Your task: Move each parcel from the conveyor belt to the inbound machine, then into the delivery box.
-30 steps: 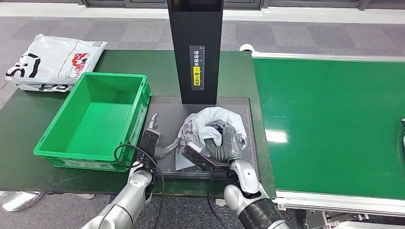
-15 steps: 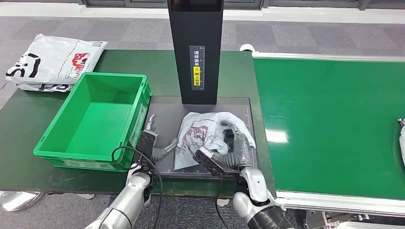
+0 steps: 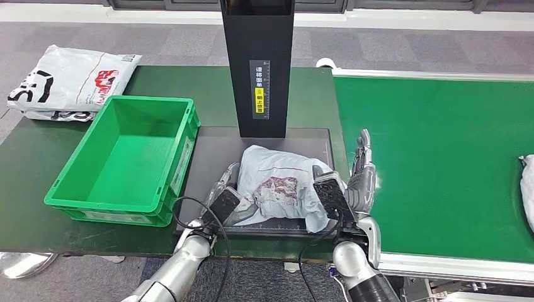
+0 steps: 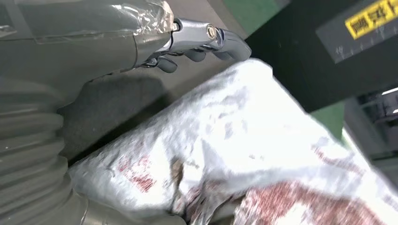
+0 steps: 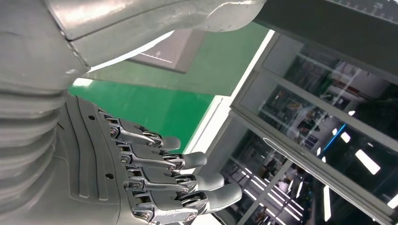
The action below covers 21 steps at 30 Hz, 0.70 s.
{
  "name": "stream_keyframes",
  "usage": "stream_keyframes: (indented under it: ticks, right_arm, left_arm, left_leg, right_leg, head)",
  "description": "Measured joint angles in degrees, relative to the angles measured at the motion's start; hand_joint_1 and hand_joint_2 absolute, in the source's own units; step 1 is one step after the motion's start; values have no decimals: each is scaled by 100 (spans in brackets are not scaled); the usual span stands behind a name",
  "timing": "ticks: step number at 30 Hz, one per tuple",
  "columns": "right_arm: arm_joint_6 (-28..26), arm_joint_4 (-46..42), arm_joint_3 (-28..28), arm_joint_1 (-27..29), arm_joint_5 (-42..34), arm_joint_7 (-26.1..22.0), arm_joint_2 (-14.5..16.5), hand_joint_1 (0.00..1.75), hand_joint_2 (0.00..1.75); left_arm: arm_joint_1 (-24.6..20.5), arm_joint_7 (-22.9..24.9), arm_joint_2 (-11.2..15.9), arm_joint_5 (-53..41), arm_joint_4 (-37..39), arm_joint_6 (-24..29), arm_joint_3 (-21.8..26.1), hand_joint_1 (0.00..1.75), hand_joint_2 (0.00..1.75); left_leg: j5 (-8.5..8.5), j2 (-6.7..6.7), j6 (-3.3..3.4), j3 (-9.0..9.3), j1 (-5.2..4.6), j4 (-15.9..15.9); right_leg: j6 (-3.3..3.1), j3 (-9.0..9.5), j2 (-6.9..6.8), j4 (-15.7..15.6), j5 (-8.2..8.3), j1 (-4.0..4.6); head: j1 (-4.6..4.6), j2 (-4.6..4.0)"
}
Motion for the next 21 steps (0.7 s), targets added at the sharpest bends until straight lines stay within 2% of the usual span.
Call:
stream_keyframes:
  ticks: [4,5,9,18,21]
  right_arm:
    - [238,-13,-135,4,-604,-330,14,0,175]
    - [306,-8,-166,1,-688,-376,22,0,175]
    - [428,27,-229,-13,-797,-436,55,0,175]
    - [658,33,-395,-5,-746,-428,160,0,175]
    - [717,32,-485,17,-686,-409,205,0,175]
  left_arm:
    - [-118,226,-32,-863,297,148,-241,77,175]
    - [-159,295,-44,-1077,394,196,-320,77,175]
    - [-329,490,-77,-1577,709,400,-561,175,175]
    - [-664,1011,-123,-2479,1096,541,-891,175,175]
    - [-722,953,-138,-2463,1150,691,-908,175,175]
  left_leg:
    - [1,-2,0,0,0,0]
    - [1,-2,0,0,0,0]
    - [1,-9,1,1,0,0]
    - [-2,-13,5,21,-1,0]
    - [-4,-11,7,28,-1,0]
  right_leg:
    - [0,2,-2,1,0,0]
    - [0,3,-2,1,0,0]
    - [1,9,-8,0,0,-1]
    - [2,33,-12,-1,-2,-2]
    - [3,38,-11,-1,-2,-2]
  head:
    - [1,0]
    - [0,0]
    - [0,0]
    - [0,0]
    - [1,0]
